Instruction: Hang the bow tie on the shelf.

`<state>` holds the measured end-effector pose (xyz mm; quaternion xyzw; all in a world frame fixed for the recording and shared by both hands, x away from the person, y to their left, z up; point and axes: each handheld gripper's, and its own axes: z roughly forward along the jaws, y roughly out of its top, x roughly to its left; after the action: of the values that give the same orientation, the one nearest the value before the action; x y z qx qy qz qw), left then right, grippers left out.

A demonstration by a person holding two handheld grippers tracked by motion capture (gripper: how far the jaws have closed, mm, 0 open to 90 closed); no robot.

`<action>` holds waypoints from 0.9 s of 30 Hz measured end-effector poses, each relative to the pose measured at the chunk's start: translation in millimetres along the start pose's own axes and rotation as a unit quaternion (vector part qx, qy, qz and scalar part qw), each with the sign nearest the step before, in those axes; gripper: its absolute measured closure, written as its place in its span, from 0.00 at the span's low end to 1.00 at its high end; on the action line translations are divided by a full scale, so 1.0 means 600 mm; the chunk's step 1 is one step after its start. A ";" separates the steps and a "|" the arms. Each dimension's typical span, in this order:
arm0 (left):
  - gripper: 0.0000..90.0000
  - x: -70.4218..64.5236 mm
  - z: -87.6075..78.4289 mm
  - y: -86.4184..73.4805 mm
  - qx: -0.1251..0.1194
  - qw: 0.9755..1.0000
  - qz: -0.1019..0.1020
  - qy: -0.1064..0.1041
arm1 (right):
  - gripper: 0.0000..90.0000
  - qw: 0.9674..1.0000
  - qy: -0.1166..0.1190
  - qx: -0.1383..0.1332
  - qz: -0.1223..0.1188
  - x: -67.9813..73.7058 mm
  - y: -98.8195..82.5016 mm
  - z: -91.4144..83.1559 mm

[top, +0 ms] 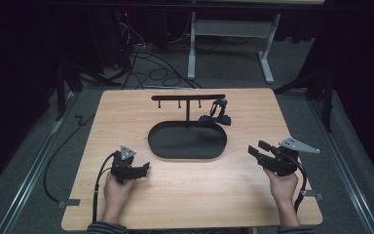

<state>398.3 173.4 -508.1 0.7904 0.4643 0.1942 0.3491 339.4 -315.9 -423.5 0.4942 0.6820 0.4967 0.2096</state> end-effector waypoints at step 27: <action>0.21 0.000 0.000 0.000 0.000 1.000 0.001 0.000 | 0.61 0.999 0.034 0.037 0.019 0.018 -0.052 0.047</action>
<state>398.0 173.4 -508.1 0.7909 0.4636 0.1944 0.3488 342.5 -293.7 -460.9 0.4972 0.6974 0.4911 0.1588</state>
